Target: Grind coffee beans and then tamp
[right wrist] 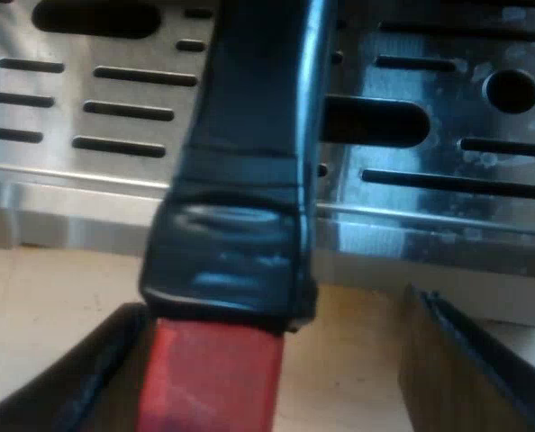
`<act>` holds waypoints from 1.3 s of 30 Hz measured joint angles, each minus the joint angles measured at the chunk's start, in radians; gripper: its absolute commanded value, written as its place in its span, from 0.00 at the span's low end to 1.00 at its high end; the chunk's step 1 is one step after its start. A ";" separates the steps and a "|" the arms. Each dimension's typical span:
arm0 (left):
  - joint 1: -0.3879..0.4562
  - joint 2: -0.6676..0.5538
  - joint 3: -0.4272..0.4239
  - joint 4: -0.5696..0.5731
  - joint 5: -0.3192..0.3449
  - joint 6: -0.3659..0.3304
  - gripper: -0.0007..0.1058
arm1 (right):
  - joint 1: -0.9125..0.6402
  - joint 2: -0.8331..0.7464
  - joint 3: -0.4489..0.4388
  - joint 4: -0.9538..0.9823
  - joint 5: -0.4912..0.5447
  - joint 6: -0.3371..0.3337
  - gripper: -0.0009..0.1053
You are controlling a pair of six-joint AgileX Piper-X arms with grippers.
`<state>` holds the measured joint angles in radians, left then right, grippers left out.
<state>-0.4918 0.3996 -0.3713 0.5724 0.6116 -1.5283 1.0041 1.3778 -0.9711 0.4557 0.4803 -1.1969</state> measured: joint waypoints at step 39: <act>0.000 0.000 0.000 0.000 0.000 0.000 0.59 | 0.084 0.001 -0.011 0.059 0.097 0.044 0.01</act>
<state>-0.4918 0.3996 -0.3713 0.5724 0.6116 -1.5283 1.0882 1.3792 -0.9817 0.5151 0.5775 -1.1525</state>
